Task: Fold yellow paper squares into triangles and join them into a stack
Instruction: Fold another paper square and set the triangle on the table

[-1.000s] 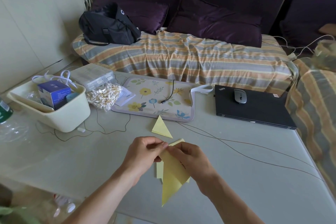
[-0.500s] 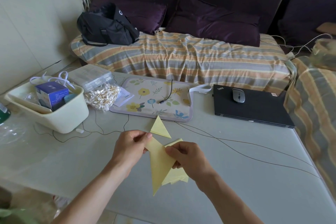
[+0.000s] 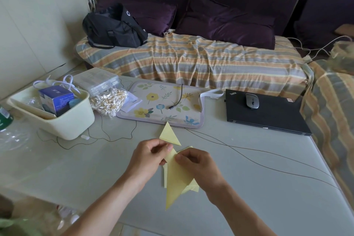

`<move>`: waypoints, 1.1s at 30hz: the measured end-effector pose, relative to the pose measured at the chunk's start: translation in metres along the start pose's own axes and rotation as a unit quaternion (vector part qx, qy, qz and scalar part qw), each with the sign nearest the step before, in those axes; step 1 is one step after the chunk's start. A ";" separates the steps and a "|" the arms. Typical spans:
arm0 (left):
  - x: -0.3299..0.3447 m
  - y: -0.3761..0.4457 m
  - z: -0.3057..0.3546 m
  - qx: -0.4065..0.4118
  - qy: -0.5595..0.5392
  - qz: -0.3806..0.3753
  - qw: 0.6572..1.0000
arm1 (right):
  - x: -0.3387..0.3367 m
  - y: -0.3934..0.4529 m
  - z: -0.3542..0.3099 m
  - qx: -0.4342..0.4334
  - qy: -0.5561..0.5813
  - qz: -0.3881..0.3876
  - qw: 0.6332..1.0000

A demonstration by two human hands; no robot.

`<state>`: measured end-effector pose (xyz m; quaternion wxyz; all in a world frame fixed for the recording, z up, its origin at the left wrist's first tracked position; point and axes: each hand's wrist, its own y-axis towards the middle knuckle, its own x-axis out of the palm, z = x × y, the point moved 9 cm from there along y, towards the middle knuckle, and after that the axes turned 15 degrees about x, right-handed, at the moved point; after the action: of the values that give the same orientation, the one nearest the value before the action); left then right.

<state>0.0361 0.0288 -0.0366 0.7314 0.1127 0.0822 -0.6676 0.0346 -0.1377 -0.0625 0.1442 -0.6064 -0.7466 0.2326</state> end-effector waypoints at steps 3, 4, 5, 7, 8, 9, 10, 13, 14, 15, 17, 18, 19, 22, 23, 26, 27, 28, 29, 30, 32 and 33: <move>-0.006 0.000 0.005 0.036 0.067 0.039 0.996 | -0.008 0.004 -0.001 -0.013 -0.011 0.052 0.998; -0.010 0.001 0.009 0.058 0.104 0.052 0.992 | -0.010 0.005 -0.001 -0.014 -0.019 0.067 0.997; -0.011 0.001 0.013 0.081 0.139 0.056 0.985 | -0.011 0.006 0.000 -0.016 -0.026 0.075 0.997; -0.009 0.002 0.019 0.113 0.186 0.052 0.975 | -0.011 0.009 0.001 -0.018 -0.033 0.078 0.996; -0.009 0.002 0.019 0.118 0.197 0.051 0.972 | -0.011 0.009 0.001 -0.021 -0.034 0.077 0.996; -0.008 0.002 0.020 0.120 0.201 0.050 0.971 | -0.010 0.010 0.001 -0.025 -0.035 0.077 0.996; -0.008 0.002 0.019 0.120 0.201 0.049 0.971 | -0.010 0.010 0.000 -0.028 -0.037 0.078 0.996; -0.006 0.000 0.018 0.109 0.182 0.042 0.976 | -0.009 0.011 -0.001 -0.033 -0.044 0.080 0.995; -0.006 0.000 0.018 0.103 0.175 0.040 0.978 | -0.009 0.010 -0.001 -0.034 -0.044 0.080 0.995; -0.005 -0.001 0.017 0.097 0.169 0.037 0.980 | -0.008 0.010 -0.002 -0.036 -0.046 0.079 0.995; -0.003 -0.002 0.016 0.087 0.158 0.030 0.983 | -0.008 0.010 -0.003 -0.041 -0.050 0.082 0.995; -0.002 -0.002 0.015 0.081 0.150 0.028 0.985 | -0.009 0.009 -0.004 -0.044 -0.053 0.086 0.994; -0.002 -0.002 0.014 0.072 0.140 0.029 0.987 | -0.009 0.009 -0.005 -0.046 -0.057 0.089 0.993; -0.003 -0.004 0.007 0.037 0.105 0.039 0.993 | -0.008 0.006 -0.007 -0.058 -0.067 0.090 0.992; -0.003 -0.004 0.004 0.026 0.092 0.042 0.994 | -0.007 0.006 -0.008 -0.061 -0.068 0.088 0.992; -0.001 -0.004 -0.004 -0.006 0.045 0.047 0.998 | -0.006 0.003 -0.009 -0.064 -0.071 0.084 0.992; 0.001 -0.005 -0.007 -0.016 0.024 0.046 0.999 | -0.006 0.003 -0.010 -0.066 -0.072 0.084 0.992; 0.002 -0.005 -0.009 -0.026 0.003 0.045 0.999 | -0.006 0.002 -0.011 -0.067 -0.073 0.083 0.992; 0.003 -0.005 -0.010 -0.034 -0.015 0.045 0.998 | -0.006 0.001 -0.012 -0.069 -0.072 0.082 0.992; 0.004 -0.005 -0.011 -0.040 -0.032 0.046 0.998 | -0.006 0.000 -0.012 -0.071 -0.072 0.081 0.992; 0.006 -0.007 -0.012 -0.050 -0.059 0.047 0.996 | -0.007 0.000 -0.013 -0.072 -0.076 0.085 0.991; 0.007 -0.007 -0.012 -0.053 -0.072 0.046 0.995 | -0.007 0.000 -0.012 -0.072 -0.076 0.086 0.991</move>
<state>0.0299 0.0252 -0.0508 0.7702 0.0286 0.0595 -0.6344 0.0419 -0.1424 -0.0515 0.0224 -0.6578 -0.7150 0.2358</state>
